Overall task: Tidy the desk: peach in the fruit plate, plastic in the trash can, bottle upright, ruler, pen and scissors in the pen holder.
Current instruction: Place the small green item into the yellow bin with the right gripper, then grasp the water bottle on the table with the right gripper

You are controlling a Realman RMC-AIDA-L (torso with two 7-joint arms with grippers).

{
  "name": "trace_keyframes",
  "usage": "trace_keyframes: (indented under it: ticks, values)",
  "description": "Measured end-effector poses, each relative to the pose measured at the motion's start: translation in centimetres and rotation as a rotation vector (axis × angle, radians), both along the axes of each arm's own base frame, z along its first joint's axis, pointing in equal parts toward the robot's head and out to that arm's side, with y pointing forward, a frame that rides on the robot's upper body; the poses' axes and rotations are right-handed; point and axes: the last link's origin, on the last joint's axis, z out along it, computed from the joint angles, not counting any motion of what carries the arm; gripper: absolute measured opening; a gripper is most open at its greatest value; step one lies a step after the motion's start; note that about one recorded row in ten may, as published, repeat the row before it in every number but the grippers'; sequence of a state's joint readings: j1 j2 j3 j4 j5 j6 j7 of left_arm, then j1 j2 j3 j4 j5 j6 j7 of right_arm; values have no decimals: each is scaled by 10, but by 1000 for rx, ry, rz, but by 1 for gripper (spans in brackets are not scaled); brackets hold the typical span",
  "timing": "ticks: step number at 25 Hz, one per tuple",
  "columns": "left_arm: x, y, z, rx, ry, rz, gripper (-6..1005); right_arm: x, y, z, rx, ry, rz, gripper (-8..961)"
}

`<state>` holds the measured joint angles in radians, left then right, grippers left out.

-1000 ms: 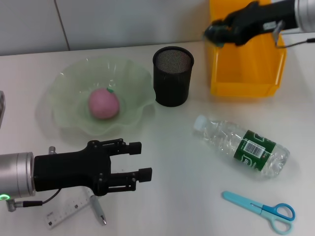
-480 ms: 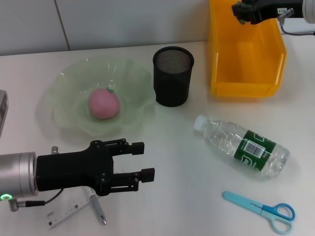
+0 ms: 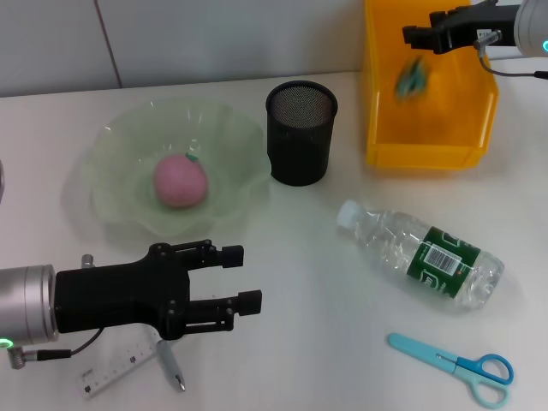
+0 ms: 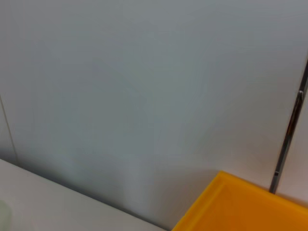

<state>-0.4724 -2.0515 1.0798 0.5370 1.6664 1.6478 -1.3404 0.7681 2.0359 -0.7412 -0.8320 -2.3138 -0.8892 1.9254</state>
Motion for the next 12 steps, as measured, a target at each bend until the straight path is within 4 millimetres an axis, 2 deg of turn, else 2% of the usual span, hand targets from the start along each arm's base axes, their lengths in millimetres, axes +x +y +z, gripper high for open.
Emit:
trace_keyframes:
  ticks: [2,8,10,12]
  values:
    - [0,0,0,0,0,-1,741,0,-1,-1,-6,9,-5,365]
    - [0,0,1,0,3,-9,741,2,-3,1,3,38,-17,579]
    - [1,1,1,-2,2,-13,741,1,-6,5,13,76,-13,781]
    - [2,1,1,-3,4,-19,741,0,-9,8,15,102,-4,780]
